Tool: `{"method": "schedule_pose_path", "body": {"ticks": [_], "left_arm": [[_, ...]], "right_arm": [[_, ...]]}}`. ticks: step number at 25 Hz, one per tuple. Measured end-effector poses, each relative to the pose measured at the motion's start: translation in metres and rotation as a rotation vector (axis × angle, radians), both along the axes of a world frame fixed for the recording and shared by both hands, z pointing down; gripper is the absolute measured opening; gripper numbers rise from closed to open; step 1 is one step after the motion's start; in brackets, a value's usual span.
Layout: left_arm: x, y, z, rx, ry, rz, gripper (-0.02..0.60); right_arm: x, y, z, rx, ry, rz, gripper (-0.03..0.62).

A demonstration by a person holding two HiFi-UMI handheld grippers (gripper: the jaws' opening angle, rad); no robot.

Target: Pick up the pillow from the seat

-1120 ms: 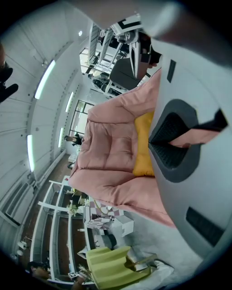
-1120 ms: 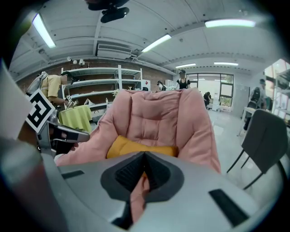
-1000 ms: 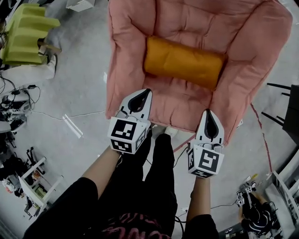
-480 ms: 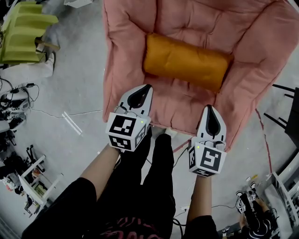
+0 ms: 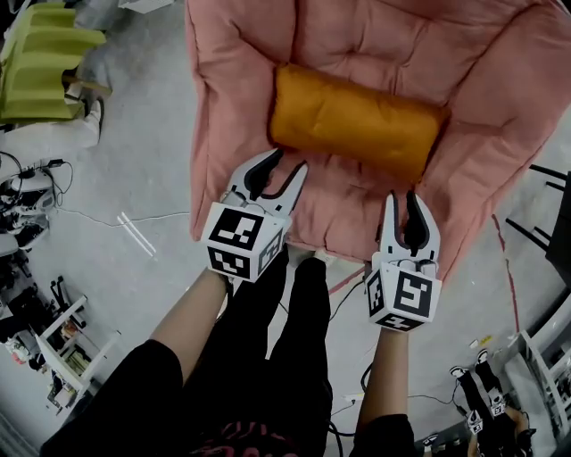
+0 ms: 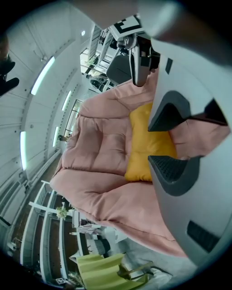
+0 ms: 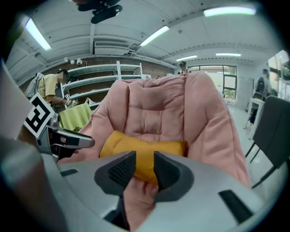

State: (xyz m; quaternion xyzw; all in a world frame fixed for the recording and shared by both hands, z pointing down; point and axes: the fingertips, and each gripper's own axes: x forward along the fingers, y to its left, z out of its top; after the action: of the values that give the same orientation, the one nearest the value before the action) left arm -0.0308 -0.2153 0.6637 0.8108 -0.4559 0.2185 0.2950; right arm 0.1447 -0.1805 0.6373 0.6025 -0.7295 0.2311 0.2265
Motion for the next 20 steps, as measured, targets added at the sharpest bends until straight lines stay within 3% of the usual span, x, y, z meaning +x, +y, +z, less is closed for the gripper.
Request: {"method": "schedule_pose_path", "body": {"ticks": [11, 20], "left_arm": [[0.003, -0.03, 0.033, -0.034, -0.034, -0.025, 0.261], [-0.001, -0.053, 0.059, -0.039, -0.091, -0.069, 0.304]], "right_arm": [[0.02, -0.018, 0.044, -0.097, -0.032, 0.027, 0.257], [0.031, -0.04, 0.072, -0.129, -0.019, 0.057, 0.298]]}}
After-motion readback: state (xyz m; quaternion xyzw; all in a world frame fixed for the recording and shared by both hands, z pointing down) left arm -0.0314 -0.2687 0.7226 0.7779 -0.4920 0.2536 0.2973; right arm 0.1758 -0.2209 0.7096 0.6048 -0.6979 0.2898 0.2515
